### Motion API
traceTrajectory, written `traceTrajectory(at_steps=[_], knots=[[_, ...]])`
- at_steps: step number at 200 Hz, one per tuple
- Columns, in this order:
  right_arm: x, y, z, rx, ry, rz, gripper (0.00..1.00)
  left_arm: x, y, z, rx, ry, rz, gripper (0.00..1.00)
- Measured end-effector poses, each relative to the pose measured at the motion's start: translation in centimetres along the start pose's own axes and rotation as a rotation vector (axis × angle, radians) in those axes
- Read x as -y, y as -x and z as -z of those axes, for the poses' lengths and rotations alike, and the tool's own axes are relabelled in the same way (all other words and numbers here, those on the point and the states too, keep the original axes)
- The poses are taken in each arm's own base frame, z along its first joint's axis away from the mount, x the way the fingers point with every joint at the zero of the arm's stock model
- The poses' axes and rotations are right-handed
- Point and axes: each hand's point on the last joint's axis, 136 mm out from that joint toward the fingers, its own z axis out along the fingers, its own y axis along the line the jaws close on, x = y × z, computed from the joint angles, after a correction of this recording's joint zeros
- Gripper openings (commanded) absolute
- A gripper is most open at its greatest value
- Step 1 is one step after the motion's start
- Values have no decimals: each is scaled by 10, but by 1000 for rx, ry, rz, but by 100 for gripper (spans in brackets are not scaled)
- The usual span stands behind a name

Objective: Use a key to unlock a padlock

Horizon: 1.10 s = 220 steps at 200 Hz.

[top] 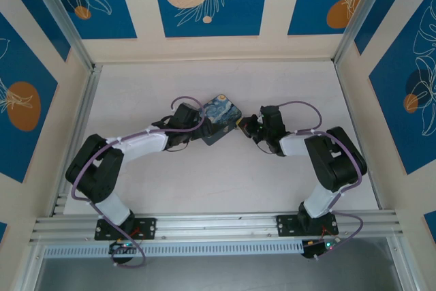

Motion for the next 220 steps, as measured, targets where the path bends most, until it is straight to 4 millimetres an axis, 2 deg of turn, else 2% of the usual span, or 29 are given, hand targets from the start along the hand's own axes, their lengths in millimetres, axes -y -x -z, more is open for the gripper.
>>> traceTrajectory(at_steps=[33, 77, 97, 119, 149, 191, 199, 220], knots=[[-1, -1, 9, -11, 10, 16, 0, 0, 0, 0, -2, 2, -1, 99], [7, -13, 42, -20, -10, 29, 0, -2, -1, 8, -13, 10, -6, 100], [20, -26, 58, -33, -36, 26, 0, -6, -8, 17, -46, 22, -10, 100], [45, -44, 70, -63, -88, 6, 0, -9, -14, 29, -82, 26, -15, 100], [76, -65, 86, -95, -159, -24, 0, -4, -12, 52, -81, -9, -12, 100], [90, -73, 102, -102, -195, -40, 16, 8, 2, 90, -27, -88, -6, 100], [92, -74, 105, -103, -203, -38, 23, 10, 4, 96, -16, -98, -5, 100], [96, -73, 113, -92, -226, -43, 50, 8, 5, 106, -11, -103, -8, 100]])
